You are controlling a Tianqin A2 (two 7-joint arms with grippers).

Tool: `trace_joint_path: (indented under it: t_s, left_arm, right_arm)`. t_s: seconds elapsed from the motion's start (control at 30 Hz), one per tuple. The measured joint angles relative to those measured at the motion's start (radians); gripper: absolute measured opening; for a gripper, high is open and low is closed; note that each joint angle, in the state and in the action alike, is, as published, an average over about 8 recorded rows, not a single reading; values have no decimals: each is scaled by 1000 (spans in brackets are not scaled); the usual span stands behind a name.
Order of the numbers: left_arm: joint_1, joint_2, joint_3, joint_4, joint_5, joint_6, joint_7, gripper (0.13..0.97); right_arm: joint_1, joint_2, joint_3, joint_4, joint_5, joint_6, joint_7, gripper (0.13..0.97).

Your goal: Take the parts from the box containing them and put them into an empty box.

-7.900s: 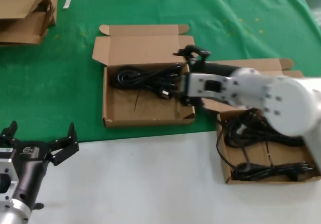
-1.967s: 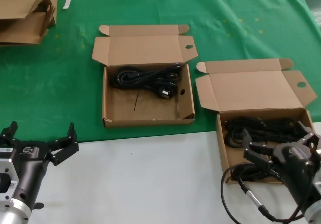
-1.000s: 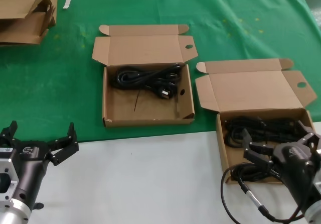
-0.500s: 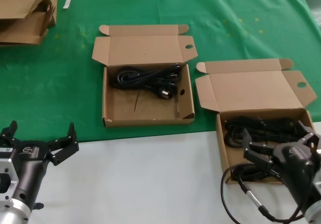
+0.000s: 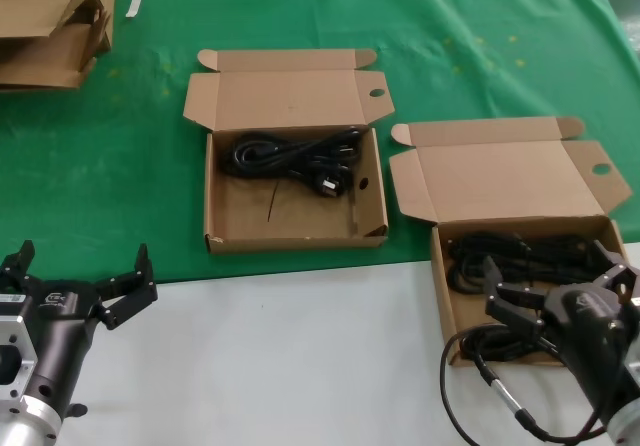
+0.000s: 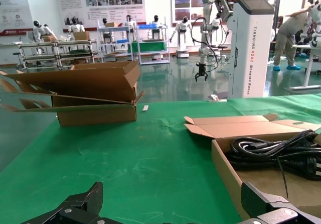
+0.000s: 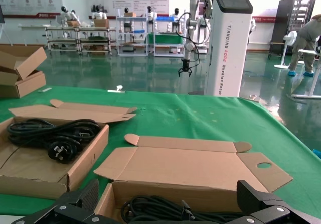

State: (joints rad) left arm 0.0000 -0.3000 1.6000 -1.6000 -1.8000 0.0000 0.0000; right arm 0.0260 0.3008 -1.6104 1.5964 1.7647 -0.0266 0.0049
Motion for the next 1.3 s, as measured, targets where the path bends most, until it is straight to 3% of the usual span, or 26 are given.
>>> trace_joint_path:
  t_s: [1.3]
  left_arm:
    - [0,0,0,0,0,0,0,966]
  right_arm:
    - [0,0,0,0,0,0,0,966]
